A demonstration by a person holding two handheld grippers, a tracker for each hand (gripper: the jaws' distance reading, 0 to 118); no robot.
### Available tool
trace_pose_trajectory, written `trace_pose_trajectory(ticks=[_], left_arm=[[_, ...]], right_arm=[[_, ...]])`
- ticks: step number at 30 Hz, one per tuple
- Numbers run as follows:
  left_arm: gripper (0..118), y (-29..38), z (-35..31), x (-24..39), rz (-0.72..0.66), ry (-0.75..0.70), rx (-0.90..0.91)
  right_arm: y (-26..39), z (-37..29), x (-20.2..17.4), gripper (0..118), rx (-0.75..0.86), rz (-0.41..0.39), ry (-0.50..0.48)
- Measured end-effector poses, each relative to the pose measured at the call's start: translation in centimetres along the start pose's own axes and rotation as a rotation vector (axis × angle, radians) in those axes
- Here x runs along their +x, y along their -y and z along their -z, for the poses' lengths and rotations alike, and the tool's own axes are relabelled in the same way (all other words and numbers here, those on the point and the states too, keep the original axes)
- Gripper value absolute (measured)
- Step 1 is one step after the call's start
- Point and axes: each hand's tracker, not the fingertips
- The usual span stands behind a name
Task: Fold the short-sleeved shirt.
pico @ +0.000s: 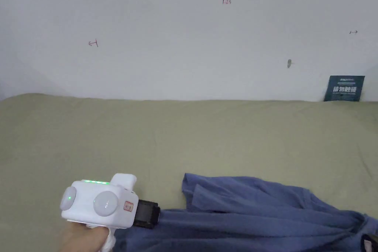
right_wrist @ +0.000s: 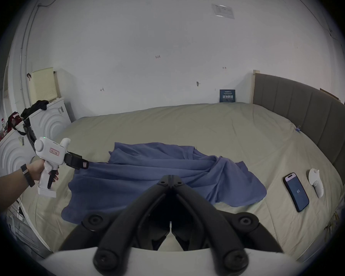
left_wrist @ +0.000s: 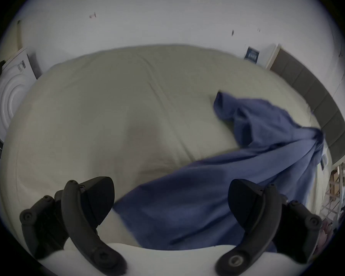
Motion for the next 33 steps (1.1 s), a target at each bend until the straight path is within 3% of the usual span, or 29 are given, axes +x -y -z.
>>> trace_pose_trajectory(ticks=[1,2,4,5,7,9,11,12,13,14,15,21,24,25,26,27,28,29,33], left_arm=[[112,0.1,0.7,0.4,0.028,-0.016,-0.036],[90,0.4,1.2,0.8,0.071,-0.003,-0.059],[61,0.7,2.4,-0.5,0.131,-0.047,0.012],[1,0.4,2.1,-1.0,0.089,0.061,0.042],[2,3.2,-2.5,3.6,0.116,0.064,0.113],[2,5.0,-3.6,5.8,0.204,0.024,0.139],[2,3.7,-4.3,5.5,0.194,0.061,0.089],[2,4.1,-4.9,6.0,0.187,0.057,0.094],[2,4.5,-5.5,6.4,0.180,0.073,0.098],[2,5.0,-6.2,6.9,0.166,0.087,0.116],[2,3.0,-4.7,3.9,0.111,0.123,0.102],[2,3.2,-5.5,4.0,0.054,0.156,0.103],[2,2.8,-4.4,2.9,0.036,0.170,0.086],[2,2.8,-4.4,2.9,0.037,0.169,0.083],[2,2.9,-4.0,2.8,0.036,0.171,0.079],[2,3.0,-3.8,2.8,0.037,0.175,0.077],[2,2.9,-3.7,2.8,0.041,0.178,0.076],[2,2.8,-3.6,2.9,0.045,0.184,0.072],[2,2.8,-3.8,3.2,0.069,0.169,0.121]], right_arm=[[0.2,0.2,0.3,1,-0.008,0.004,0.006],[0.3,0.3,0.5,1,-0.015,0.005,0.012],[0.3,0.5,1.4,1,-0.024,0.022,0.020],[0.2,0.6,1.9,1,-0.029,0.040,0.024],[-0.3,1.2,3.4,1,-0.052,0.088,0.053],[-0.9,2.2,5.3,1,-0.044,0.090,0.119],[-2.1,3.7,7.0,5,-0.082,0.057,0.175],[-2.7,4.7,7.8,19,-0.092,0.064,0.195],[-3.4,5.6,8.6,49,-0.096,0.071,0.194],[-4.1,6.9,9.6,89,-0.125,0.097,0.161],[-4.7,8.2,10.1,99,-0.164,0.113,0.163],[-4.9,17.4,10.9,93,-0.407,0.187,0.124],[-3.5,20.3,10.3,88,-0.520,0.131,0.204],[-3.0,20.5,9.7,80,-0.542,0.081,0.230],[-2.6,20.7,9.3,61,-0.570,0.030,0.262],[-2.2,21.1,9.0,36,-0.609,-0.018,0.286],[-2.1,21.2,8.3,8,-0.612,-0.002,0.279],[-1.8,21.4,8.0,8,-0.604,0.025,0.280],[-2.7,18.7,6.2,8,-0.440,-0.005,0.271]])
